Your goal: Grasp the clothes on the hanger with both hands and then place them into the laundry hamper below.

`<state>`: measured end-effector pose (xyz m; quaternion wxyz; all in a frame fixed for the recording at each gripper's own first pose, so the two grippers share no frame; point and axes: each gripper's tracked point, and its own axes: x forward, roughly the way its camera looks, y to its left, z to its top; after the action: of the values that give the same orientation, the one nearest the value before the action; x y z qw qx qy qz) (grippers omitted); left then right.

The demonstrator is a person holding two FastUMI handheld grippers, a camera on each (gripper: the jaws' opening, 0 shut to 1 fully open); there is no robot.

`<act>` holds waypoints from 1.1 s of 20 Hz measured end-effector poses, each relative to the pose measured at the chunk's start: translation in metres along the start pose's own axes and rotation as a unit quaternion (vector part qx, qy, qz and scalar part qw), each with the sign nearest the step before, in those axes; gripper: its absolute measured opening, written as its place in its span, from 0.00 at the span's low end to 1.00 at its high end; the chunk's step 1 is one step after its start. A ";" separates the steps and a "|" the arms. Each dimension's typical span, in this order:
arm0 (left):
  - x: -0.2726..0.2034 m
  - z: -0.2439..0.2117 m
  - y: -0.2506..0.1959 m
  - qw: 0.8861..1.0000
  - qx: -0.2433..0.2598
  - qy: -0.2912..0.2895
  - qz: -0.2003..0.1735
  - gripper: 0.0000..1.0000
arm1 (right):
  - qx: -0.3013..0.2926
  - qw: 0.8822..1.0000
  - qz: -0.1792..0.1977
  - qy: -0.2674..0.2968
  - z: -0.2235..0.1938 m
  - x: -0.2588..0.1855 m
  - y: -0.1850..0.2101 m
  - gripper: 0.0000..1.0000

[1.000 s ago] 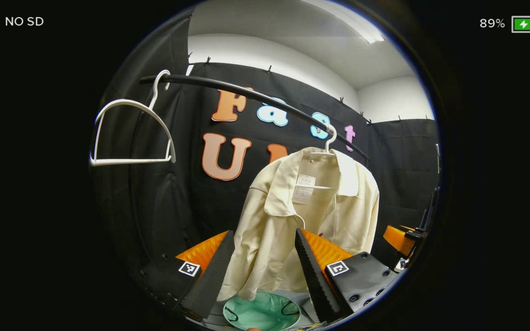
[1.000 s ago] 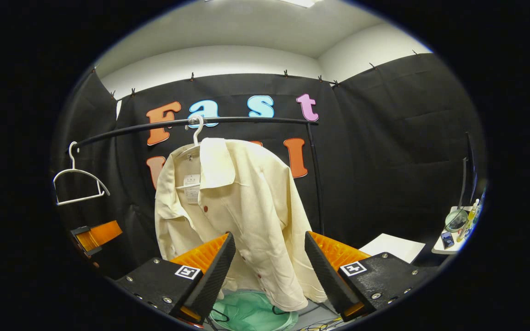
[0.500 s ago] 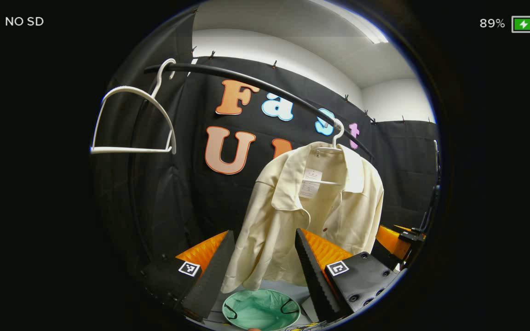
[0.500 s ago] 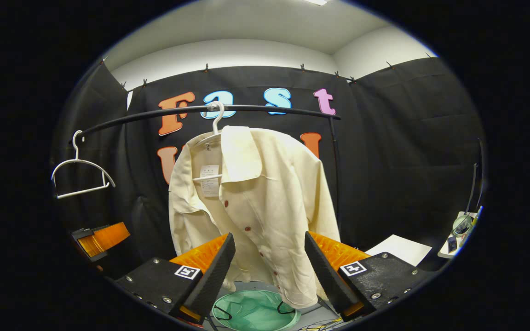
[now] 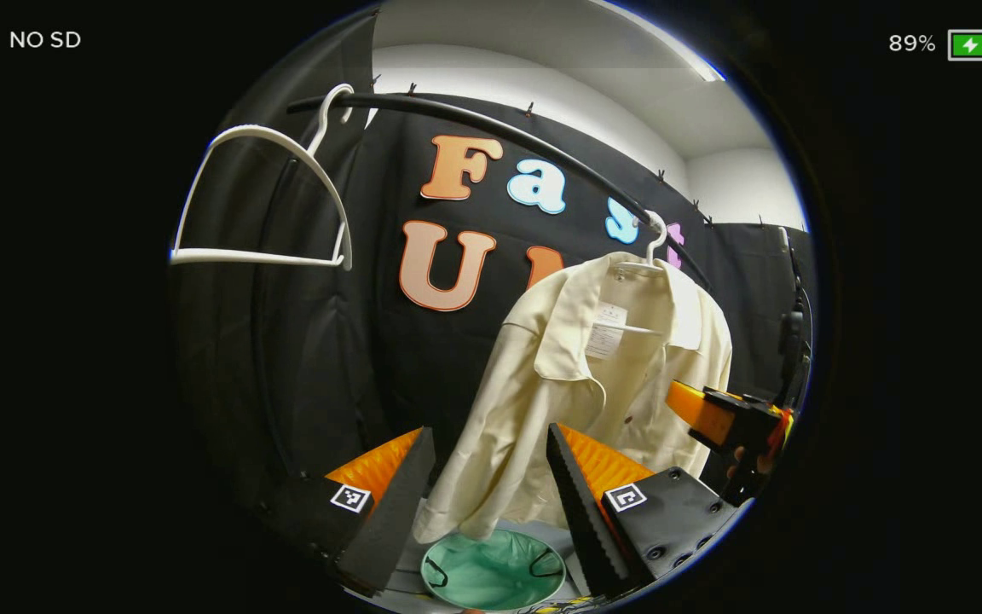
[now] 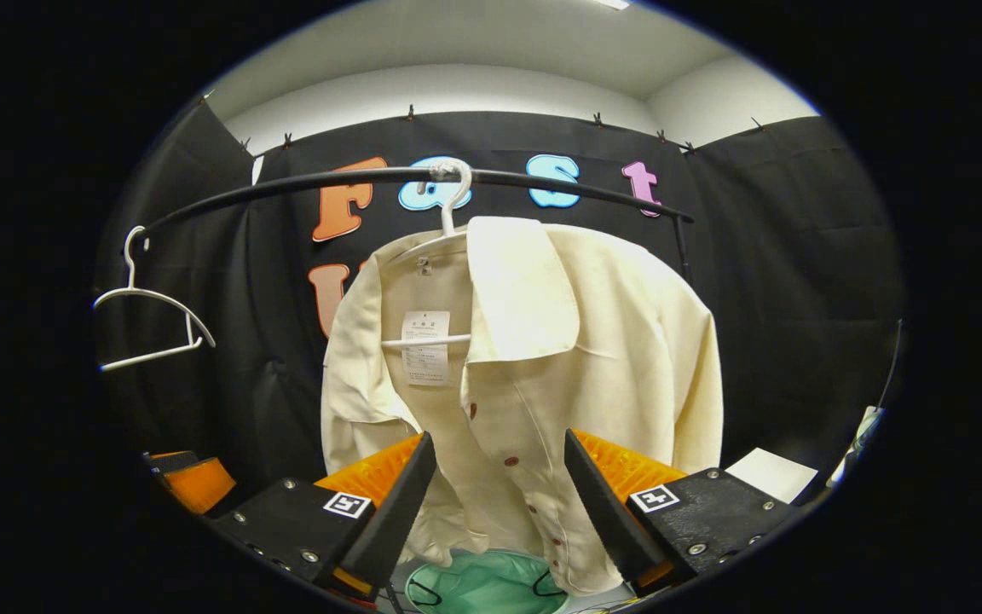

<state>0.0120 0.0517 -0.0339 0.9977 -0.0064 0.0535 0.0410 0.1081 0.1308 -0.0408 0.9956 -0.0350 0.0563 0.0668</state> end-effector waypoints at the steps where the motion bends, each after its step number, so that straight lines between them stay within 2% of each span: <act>1: 0.001 -0.002 0.001 1.000 0.001 0.002 0.002 0.84 | -0.001 1.000 -0.002 0.002 0.000 0.008 0.003 0.95; 2: 0.003 -0.004 0.001 1.000 0.002 0.006 0.003 0.81 | -0.001 1.000 -0.003 0.002 0.001 0.017 0.006 0.95; 5: 0.011 -0.007 0.009 1.000 0.000 0.011 0.007 0.84 | -0.008 1.000 -0.028 0.002 0.004 0.044 0.002 0.95; 6: 0.010 -0.006 0.010 1.000 -0.001 0.010 0.008 0.82 | -0.010 0.999 -0.039 0.001 0.006 0.053 -0.001 0.95; 10: 0.008 -0.003 0.016 1.000 0.004 0.008 0.012 0.81 | -0.017 0.997 -0.078 0.007 0.003 0.083 -0.018 0.93; 13: 0.006 -0.005 0.017 1.000 0.014 0.009 0.017 0.82 | -0.022 0.997 -0.070 0.003 0.004 0.089 -0.025 0.83; 15: 0.009 -0.008 0.013 1.000 0.016 0.014 0.015 0.82 | -0.028 0.998 -0.063 0.007 0.003 0.089 -0.035 0.61; 17: 0.014 -0.011 0.010 1.000 0.017 0.019 0.010 0.84 | -0.018 0.998 -0.063 0.009 -0.001 0.080 -0.042 0.16; 18: 0.016 -0.012 0.006 1.000 0.018 0.022 0.008 0.84 | -0.010 0.999 -0.048 0.004 -0.002 0.072 -0.041 0.03; 19: 0.017 -0.013 0.001 1.000 0.018 0.022 0.004 0.82 | -0.009 0.999 -0.043 0.002 -0.003 0.061 -0.043 0.02; 22: 0.027 -0.012 -0.013 0.999 0.019 0.027 -0.011 0.82 | -0.022 0.999 -0.035 -0.013 0.000 0.032 -0.049 0.02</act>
<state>0.0384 0.0404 -0.0488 0.9962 0.0108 0.0814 0.0292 0.1460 0.0868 -0.0410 0.9970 -0.0576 0.0408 0.0331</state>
